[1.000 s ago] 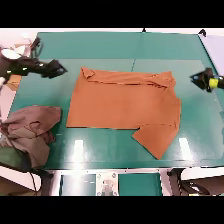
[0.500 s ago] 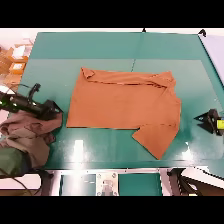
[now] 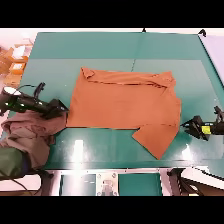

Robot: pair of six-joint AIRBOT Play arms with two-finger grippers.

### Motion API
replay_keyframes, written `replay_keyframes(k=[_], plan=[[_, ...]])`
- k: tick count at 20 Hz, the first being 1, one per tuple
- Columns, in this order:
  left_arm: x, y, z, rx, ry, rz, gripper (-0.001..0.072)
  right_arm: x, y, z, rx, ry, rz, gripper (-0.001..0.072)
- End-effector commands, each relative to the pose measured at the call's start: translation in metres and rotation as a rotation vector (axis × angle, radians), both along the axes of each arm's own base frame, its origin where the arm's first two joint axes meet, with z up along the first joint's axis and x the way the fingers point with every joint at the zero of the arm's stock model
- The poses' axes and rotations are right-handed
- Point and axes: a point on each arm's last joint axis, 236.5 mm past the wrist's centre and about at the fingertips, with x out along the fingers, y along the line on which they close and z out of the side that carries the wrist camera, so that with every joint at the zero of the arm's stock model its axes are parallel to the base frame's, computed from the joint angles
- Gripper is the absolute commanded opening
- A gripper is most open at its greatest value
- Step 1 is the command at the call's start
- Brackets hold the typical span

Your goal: Fold the shirts.

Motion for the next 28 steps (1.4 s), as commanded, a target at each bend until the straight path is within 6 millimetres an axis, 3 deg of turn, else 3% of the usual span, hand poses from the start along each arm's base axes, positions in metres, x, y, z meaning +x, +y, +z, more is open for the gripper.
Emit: replay_keyframes(k=[1, 3, 4, 6, 7, 9, 12, 14, 16, 19, 21, 24, 27, 28], plan=[[0.008, 0.036, 0.010, 0.058, 0.006, 0.051, 0.0700, 0.010, 0.021, -0.014, 0.045, 0.014, 0.037, 0.0432], [0.010, 0.043, 0.013, 0.036, 0.005, 0.086, 0.0700, 0.013, 0.027, -0.026, 0.063, 0.034, 0.041, 0.0430], [0.013, 0.036, 0.021, -0.014, -0.005, 0.099, 0.0700, 0.017, 0.028, -0.030, 0.078, 0.031, 0.026, 0.0413], [0.022, 0.018, 0.043, -0.121, -0.052, 0.091, 0.0699, 0.025, 0.024, -0.028, 0.077, 0.007, 0.031, 0.0086], [0.027, 0.011, 0.055, -0.160, -0.073, 0.082, 0.0699, 0.029, 0.013, -0.024, 0.051, -0.005, 0.033, 0.0048], [0.029, 0.004, 0.075, -0.205, -0.095, 0.049, 0.0698, 0.041, -0.012, -0.012, 0.010, -0.038, 0.007, 0.0018], [0.019, -0.011, 0.078, -0.155, -0.082, -0.005, 0.0698, 0.049, -0.051, 0.002, -0.043, -0.082, -0.065, 0.0018], [0.011, -0.031, 0.064, -0.079, -0.045, -0.051, 0.0699, 0.046, -0.064, 0.004, -0.056, -0.088, -0.101, 0.0018], [-0.006, -0.060, 0.040, -0.059, 0.017, -0.072, 0.0699, 0.044, -0.065, 0.001, -0.053, -0.085, -0.099, 0.0018], [-0.065, -0.103, -0.009, -0.045, 0.178, -0.125, 0.0699, 0.046, -0.064, 0.001, -0.055, -0.088, -0.093, 0.0018], [-0.098, -0.112, -0.036, -0.018, 0.264, -0.114, 0.0699, 0.046, -0.065, 0.001, -0.059, -0.089, -0.094, 0.0018], [-0.116, -0.109, -0.056, 0.001, 0.325, -0.052, 0.0699, 0.046, -0.063, 0.001, -0.054, -0.087, -0.091, 0.0018], [-0.109, -0.123, -0.057, -0.082, 0.309, 0.038, 0.0696, 0.046, -0.063, 0.001, -0.052, -0.087, -0.090, 0.0018], [-0.108, -0.133, -0.055, -0.120, 0.291, 0.044, 0.0562, 0.046, -0.063, 0.001, -0.051, -0.086, -0.090, 0.0018]])
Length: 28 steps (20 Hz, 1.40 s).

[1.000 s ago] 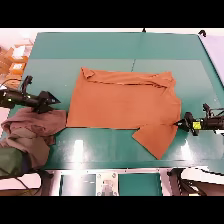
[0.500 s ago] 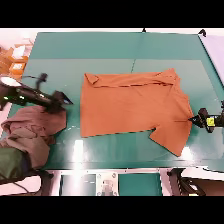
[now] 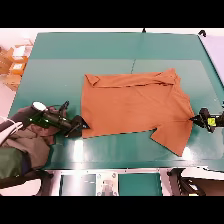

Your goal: Fold the shirts.

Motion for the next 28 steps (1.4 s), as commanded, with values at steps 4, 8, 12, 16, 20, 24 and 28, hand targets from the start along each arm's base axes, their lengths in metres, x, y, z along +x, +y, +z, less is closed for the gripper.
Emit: replay_keyframes(k=[4, 8, 12, 16, 20, 24, 28], plan=[[0.005, -0.031, -0.019, 0.006, -0.105, 0.044, 0.0365, 0.000, 0.001, 0.001, 0.004, 0.000, 0.002, 0.0018], [0.033, -0.018, -0.006, 0.031, -0.178, 0.016, 0.0030, 0.004, 0.009, 0.007, 0.047, -0.019, -0.001, 0.0017], [0.090, -0.021, 0.077, 0.009, -0.395, -0.086, 0.0030, 0.058, 0.033, 0.091, 0.152, -0.298, 0.017, 0.0018], [0.149, -0.030, 0.317, -0.048, -1.013, -0.087, 0.0030, 0.106, 0.074, 0.302, 0.109, -0.821, 0.150, 0.0017], [0.096, -0.011, 0.558, -0.039, -1.635, -0.019, 0.0030, 0.045, 0.125, 0.547, -0.079, -1.422, 0.225, 0.0017], [0.005, 0.012, 0.681, -0.014, -2.010, 0.061, 0.0031, -0.036, 0.178, 0.661, -0.444, -1.700, 0.209, 0.0018], [-0.003, 0.050, 0.681, 0.205, -2.022, 0.147, 0.0031, -0.049, 0.191, 0.669, -0.601, -1.690, 0.227, 0.0018]])
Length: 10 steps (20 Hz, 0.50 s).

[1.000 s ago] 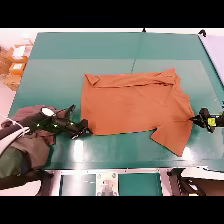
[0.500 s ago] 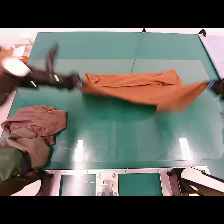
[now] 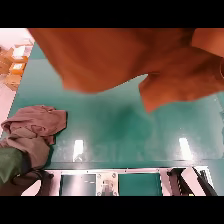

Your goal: Fold the shirts.

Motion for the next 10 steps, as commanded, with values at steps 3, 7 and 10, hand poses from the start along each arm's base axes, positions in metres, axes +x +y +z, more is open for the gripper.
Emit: replay_keyframes(k=[3, 7, 10], plan=[[0.022, 0.041, -0.026, 0.051, 0.078, 0.210, 0.0031, 0.007, -0.008, -0.007, -0.049, 0.023, -0.095, 0.0018], [0.109, 0.038, -0.126, 0.102, 0.320, 0.246, 0.0031, 0.088, -0.035, -0.107, 0.029, 0.276, -0.046, 0.0018], [0.183, 0.030, -0.235, 0.150, 0.558, 0.248, 0.0031, 0.159, -0.040, -0.213, 0.055, 0.482, -0.038, 0.0018]])
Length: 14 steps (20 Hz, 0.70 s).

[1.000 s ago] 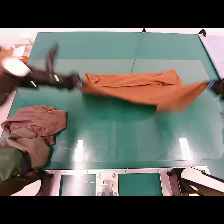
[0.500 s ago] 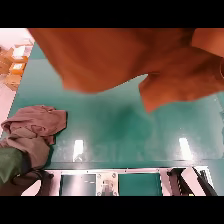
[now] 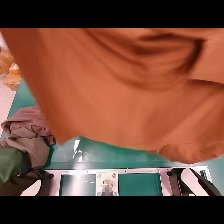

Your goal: Fold the shirts.

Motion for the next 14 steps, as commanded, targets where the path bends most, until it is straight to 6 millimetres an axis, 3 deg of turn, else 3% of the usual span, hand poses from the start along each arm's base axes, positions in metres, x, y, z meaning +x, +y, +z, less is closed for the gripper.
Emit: replay_keyframes(k=[1, 4, 6, 9, 11, 14], plan=[[0.075, -0.003, -0.124, 0.034, 0.257, 0.034, 0.0031, 0.077, -0.001, -0.123, 0.012, 0.228, -0.002, 0.0018], [0.133, -0.008, -0.231, 0.052, 0.447, 0.048, 0.0031, 0.136, -0.012, -0.222, 0.099, 0.407, -0.007, 0.0018], [0.163, -0.009, -0.296, 0.058, 0.532, 0.067, 0.0031, 0.164, -0.025, -0.285, 0.156, 0.518, -0.022, 0.0018], [0.185, -0.010, -0.366, 0.055, 0.619, 0.088, 0.0031, 0.192, -0.041, -0.360, 0.260, 0.637, -0.027, 0.0018], [0.197, -0.008, -0.385, 0.051, 0.615, 0.110, 0.0031, 0.206, -0.049, -0.386, 0.300, 0.669, -0.032, 0.0018], [0.215, -0.006, -0.373, 0.022, 0.547, 0.137, 0.0031, 0.223, -0.067, -0.387, 0.333, 0.659, -0.056, 0.0018]])
